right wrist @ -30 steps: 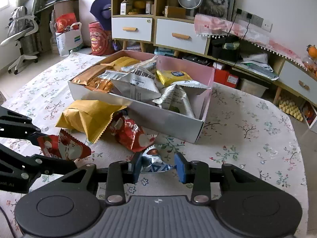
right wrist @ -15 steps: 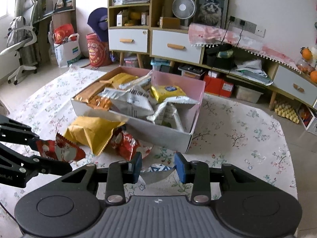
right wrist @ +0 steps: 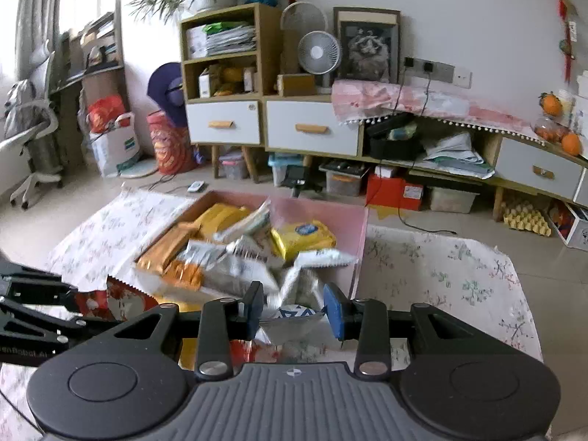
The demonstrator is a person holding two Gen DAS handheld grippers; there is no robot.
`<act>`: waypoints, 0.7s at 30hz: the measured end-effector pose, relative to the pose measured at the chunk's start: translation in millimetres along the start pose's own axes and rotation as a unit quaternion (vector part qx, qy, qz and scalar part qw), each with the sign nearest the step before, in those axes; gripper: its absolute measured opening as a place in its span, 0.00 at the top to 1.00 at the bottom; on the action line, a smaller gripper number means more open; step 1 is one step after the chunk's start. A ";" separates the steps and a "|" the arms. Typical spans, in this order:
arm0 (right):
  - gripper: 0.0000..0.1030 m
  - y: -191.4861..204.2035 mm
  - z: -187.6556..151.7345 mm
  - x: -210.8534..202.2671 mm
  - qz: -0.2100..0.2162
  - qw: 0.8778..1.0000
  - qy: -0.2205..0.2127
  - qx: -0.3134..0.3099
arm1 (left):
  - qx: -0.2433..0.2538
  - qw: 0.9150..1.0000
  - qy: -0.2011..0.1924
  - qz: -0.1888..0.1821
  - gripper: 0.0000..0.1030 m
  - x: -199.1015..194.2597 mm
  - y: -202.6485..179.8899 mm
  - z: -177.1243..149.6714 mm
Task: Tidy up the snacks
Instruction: 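Carry both packets over the box, lower them in and open both tools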
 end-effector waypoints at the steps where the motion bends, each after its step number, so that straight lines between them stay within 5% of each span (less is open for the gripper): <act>1: 0.90 0.4 2.5 2.8 -0.004 1.000 -0.002 0.005 | -0.006 1.000 -0.003 0.005 0.65 0.9 2.9 4.2; 21: 0.90 -18.3 59.8 78.3 -0.032 0.994 -0.029 0.099 | 0.019 0.999 -0.013 0.045 0.64 94.9 24.5 74.2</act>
Point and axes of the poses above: each gripper's, at about its wrist camera, not at the fingertips, and x roughly the way its jaws point, y to its left, z to its top, the point moved 4 cm from there along x, roughly the way its jaws point, and after that the axes turned 8 degrees about x, right-handed, at the moved point
